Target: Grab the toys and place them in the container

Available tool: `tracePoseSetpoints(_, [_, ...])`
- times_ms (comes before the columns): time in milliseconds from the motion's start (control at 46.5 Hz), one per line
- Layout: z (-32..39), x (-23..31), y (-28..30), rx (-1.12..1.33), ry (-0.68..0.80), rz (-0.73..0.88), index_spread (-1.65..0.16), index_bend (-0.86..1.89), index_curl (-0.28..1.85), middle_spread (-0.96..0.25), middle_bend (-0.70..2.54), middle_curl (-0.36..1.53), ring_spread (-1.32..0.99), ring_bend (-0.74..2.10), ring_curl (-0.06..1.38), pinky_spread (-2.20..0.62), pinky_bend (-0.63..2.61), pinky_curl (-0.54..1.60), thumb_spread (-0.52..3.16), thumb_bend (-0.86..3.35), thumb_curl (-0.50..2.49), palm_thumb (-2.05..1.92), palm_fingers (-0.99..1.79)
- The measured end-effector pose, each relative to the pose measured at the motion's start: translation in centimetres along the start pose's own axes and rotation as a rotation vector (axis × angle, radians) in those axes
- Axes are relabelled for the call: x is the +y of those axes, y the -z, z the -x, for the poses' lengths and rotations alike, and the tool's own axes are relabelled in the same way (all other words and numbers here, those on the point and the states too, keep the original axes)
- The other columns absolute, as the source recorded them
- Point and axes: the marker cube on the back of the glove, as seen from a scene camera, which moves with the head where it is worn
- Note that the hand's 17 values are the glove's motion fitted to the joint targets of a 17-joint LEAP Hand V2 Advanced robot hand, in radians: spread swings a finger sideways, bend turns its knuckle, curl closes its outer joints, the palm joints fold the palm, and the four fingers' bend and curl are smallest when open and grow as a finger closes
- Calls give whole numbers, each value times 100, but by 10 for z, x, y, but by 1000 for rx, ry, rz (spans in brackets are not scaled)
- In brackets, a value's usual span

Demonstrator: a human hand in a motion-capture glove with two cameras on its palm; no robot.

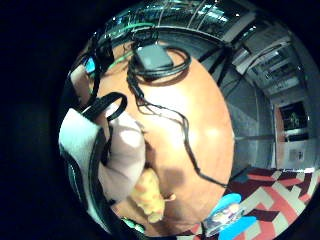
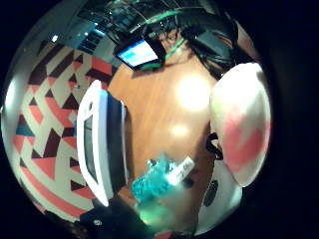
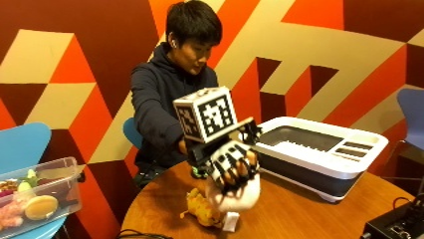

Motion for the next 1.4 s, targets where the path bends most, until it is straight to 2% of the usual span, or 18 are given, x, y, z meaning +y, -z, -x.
tracePoseSetpoints(236, [30,41,102,-165,100,-129,-35,38,14,-31,72,29,-43,109,41,-37,102,41,54,38,49,82,105])
tracePoseSetpoints(387, [76,73,139,-355,212,-186,-39,50,17,-37,85,35,-47,116,47,-39,106,46,40,39,55,83,101])
tracePoseSetpoints(645, [179,112,137,-495,374,-191,-44,69,23,-43,100,48,-50,125,56,-40,116,53,23,38,62,78,85])
tracePoseSetpoints(817, [219,97,100,-552,381,-117,-42,68,26,-41,99,53,-47,127,60,-39,124,56,24,30,65,71,72])
tracePoseSetpoints(903, [235,95,72,-583,406,34,-36,56,26,-35,88,52,-42,125,59,-35,123,54,43,25,65,65,53])
tracePoseSetpoints(946, [242,98,59,-595,446,119,-33,56,28,-30,86,52,-37,115,58,-29,114,54,59,25,63,61,24])
tracePoseSetpoints(967, [245,100,54,-593,462,146,-32,59,30,-26,78,50,-32,101,55,-23,111,54,65,22,61,57,-6])
tracePoseSetpoints(1032, [246,102,47,-563,479,157,-29,61,31,-18,66,46,-23,75,49,-14,105,51,78,18,57,50,-35])
tracePoseSetpoints(1182, [216,98,57,-521,436,96,-25,54,30,-8,51,40,-12,49,35,-4,88,40,100,12,50,43,-19])
tracePoseSetpoints(1311, [167,94,67,-473,367,80,-23,48,30,-6,56,42,-10,53,34,-1,76,35,116,14,49,46,3])
tracePoseSetpoints(1397, [129,94,66,-346,369,165,-22,46,31,-6,62,44,-10,54,33,0,70,32,124,16,48,48,11])
